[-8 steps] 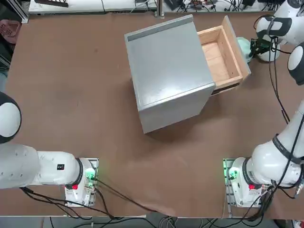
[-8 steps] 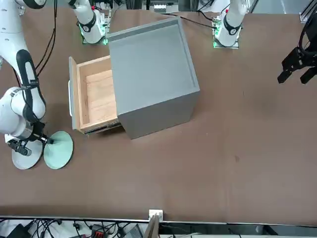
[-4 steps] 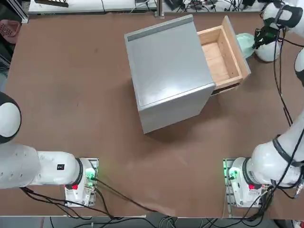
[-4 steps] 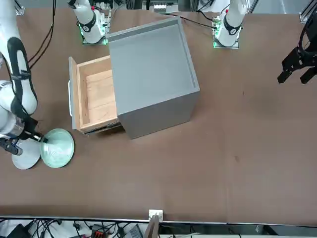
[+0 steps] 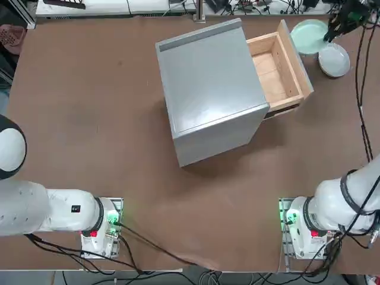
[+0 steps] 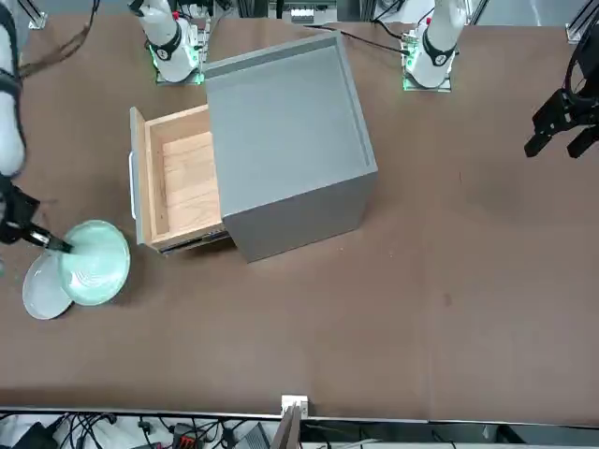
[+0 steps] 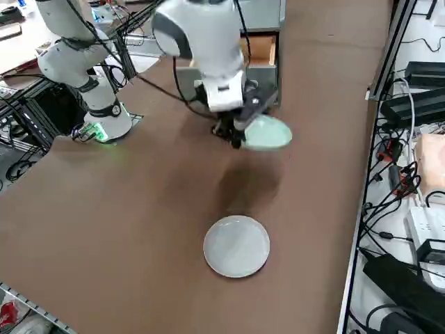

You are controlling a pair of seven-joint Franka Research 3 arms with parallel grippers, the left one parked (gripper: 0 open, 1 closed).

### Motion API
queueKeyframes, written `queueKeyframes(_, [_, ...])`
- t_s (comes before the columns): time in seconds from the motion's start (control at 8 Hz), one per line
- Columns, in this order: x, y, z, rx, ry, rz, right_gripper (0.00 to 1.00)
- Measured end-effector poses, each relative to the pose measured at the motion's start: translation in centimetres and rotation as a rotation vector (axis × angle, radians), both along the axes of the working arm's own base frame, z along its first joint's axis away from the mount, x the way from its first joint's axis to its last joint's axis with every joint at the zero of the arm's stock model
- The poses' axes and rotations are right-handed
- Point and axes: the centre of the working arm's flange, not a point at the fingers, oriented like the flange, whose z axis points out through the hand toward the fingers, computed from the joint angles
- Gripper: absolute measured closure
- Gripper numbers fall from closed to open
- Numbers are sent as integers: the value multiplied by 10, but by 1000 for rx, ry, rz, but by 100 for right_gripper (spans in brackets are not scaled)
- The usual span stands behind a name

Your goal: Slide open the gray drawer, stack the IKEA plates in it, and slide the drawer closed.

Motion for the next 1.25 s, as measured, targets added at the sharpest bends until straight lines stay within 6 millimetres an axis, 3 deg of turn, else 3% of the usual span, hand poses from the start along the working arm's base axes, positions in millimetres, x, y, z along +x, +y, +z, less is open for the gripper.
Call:
queueKeyframes(0.25, [-18, 12, 68, 61, -29, 47, 100])
queueKeyframes(0.62, [-55, 30, 127, 89, 4, 88, 100])
queueKeyframes(0.88, [-64, 63, 137, 137, 17, 137, 100])
queueKeyframes(1.25, [-64, 151, 104, 161, 82, 274, 100])
